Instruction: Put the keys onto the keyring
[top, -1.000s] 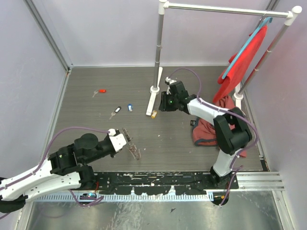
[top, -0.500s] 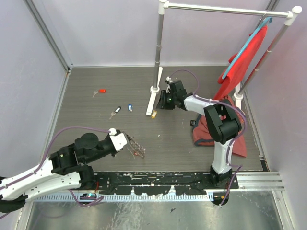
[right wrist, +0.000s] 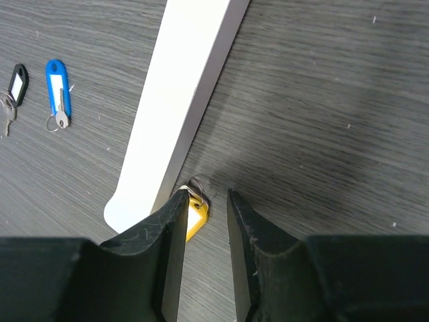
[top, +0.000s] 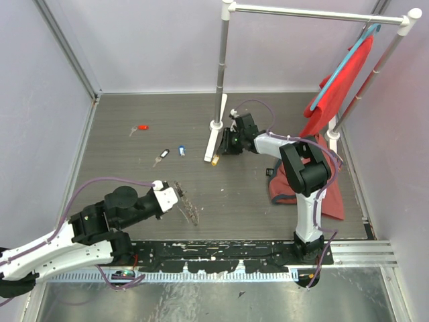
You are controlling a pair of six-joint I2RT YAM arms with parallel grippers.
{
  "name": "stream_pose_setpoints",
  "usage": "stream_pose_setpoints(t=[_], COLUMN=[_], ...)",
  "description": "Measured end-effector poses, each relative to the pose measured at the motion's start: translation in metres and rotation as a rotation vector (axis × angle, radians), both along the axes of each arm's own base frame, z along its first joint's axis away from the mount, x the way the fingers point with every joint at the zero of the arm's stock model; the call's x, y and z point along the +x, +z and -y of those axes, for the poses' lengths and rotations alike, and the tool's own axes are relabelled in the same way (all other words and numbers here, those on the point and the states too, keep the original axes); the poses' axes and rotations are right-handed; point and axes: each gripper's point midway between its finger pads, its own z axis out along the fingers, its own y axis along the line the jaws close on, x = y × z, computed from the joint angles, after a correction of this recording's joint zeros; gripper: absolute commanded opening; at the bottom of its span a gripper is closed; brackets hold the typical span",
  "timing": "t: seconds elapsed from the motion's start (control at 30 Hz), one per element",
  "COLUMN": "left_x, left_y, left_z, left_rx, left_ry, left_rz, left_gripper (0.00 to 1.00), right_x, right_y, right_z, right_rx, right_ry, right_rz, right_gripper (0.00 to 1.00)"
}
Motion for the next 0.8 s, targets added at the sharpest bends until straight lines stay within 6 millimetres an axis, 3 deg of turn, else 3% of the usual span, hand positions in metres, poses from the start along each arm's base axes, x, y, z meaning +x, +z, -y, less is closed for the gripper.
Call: stream_pose_setpoints(t=[0.53, 0.8], left_x=[0.001, 0.001], left_y=[0.000, 0.000], left_z=[-0.002, -0.002], left_rx=[0.004, 0.006], left_ry=[0.008, 0.007], left_rz=[0.006, 0.010], left_gripper=[0.00, 0.00], right_x=[-0.003, -0.004], right_y=[-0.003, -0.003], right_z=[-0.010, -0.012], right_rx=[0.043, 0.050], right_ry=[0.043, 0.052], right_rz=[-0.028, -0.034], right_gripper=[0.26, 0.17])
